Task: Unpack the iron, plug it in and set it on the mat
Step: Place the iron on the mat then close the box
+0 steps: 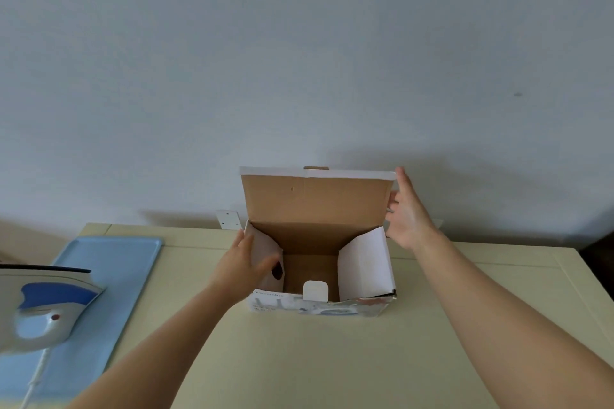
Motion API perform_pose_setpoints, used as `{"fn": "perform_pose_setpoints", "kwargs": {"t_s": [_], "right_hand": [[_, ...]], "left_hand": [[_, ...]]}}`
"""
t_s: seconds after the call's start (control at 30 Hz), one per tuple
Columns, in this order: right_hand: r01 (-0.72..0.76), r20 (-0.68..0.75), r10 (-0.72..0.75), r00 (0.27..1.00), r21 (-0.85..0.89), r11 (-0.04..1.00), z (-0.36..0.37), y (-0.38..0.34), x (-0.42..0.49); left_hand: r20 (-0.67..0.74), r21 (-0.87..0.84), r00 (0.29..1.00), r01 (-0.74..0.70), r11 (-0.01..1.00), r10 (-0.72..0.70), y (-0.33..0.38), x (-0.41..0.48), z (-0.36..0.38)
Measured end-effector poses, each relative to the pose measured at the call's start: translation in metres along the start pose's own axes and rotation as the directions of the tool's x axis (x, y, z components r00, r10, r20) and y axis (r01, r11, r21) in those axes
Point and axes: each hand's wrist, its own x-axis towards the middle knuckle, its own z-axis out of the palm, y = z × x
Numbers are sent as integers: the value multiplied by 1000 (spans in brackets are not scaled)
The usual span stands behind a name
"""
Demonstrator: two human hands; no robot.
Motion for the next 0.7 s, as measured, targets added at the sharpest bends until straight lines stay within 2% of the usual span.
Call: {"fn": "perform_pose_setpoints", "kwargs": {"t_s": [0.07,0.1,0.17,0.2,0.23,0.3,0.33,0.43,0.53,0.6,0.67,0.7], "right_hand": [[5,89,-5,996,0,1000,-9,-1,-4],[10,136,-9,991,-5,1000,-15,-2,-5],[22,220,-21,975,-2,1000,-25,-3,-5],[28,259,-27,965,1,1000,-29,-4,-6],[29,289,-29,957,2,1000,-31,-5,-7],[52,337,-40,941,-26,998,-32,-5,-13],[77,364,-37,931,-97,992,-30,-2,-16],[149,418,54,907,-438,887,-22,10,-30],[302,428,79,900,-745,595,-11,17,-45],[371,420,131,898,-883,287,-2,21,-53],[410,395,175,902,-910,-56,5,28,-57],[414,391,165,905,-899,-140,6,31,-58]], "left_hand": [[-48,-239,990,121,963,-136,-1,5,-6],[-18,-424,974,197,884,-225,-2,7,-10],[133,-700,941,312,642,-313,0,8,-21],[198,-769,923,356,531,-331,2,9,-26],[246,-793,907,390,467,-341,-1,12,-30],[319,-774,892,441,455,-321,-1,14,-37],[352,-764,891,451,461,-287,-1,14,-40],[399,-702,893,443,557,-208,7,8,-41],[388,-548,909,359,756,-151,11,3,-36],[331,-453,937,264,852,-114,15,-2,-30],[252,-352,966,143,925,-54,17,-4,-23],[243,-271,970,95,958,-27,19,-7,-21]]}}
